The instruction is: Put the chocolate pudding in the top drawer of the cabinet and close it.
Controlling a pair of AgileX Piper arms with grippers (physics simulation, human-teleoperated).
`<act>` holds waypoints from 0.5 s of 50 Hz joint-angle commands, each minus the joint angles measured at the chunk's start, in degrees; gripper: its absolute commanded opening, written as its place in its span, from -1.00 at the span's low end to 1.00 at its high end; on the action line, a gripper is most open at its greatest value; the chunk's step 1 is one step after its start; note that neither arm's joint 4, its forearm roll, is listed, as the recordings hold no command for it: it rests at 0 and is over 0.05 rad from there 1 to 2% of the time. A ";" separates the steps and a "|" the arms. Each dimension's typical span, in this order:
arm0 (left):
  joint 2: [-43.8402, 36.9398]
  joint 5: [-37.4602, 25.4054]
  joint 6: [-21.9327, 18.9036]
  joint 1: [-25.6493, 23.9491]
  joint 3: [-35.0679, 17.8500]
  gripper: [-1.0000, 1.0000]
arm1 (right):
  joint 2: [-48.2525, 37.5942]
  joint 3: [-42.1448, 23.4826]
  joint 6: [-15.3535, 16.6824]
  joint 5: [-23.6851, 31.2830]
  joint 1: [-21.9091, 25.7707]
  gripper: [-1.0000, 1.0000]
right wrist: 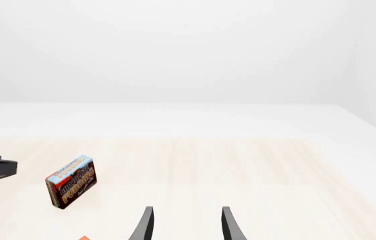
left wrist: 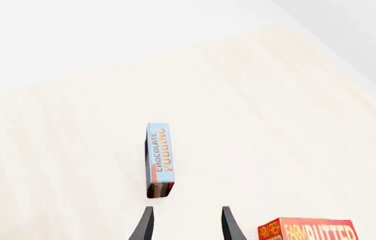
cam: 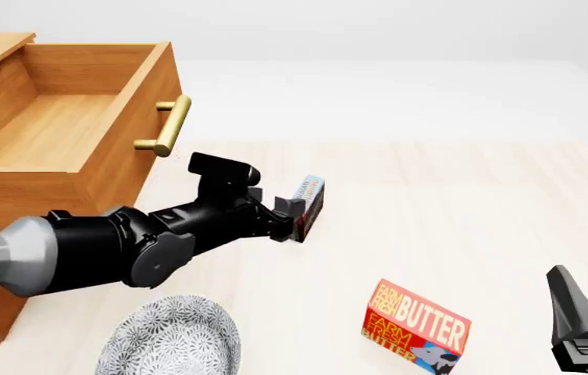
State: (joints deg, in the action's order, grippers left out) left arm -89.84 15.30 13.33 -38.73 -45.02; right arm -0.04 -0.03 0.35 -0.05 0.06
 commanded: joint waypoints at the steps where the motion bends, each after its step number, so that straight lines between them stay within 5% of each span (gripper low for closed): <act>1: -1.89 -0.13 -0.58 1.15 -1.02 1.00 | 0.00 0.00 0.00 0.00 0.00 1.00; 25: -5.12 -0.11 -0.39 2.08 -3.39 1.00 | 0.00 0.00 -0.01 -0.01 -0.01 1.00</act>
State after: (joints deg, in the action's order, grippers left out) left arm -93.54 15.27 12.80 -36.85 -47.50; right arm -0.04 -0.03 0.35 -0.05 0.06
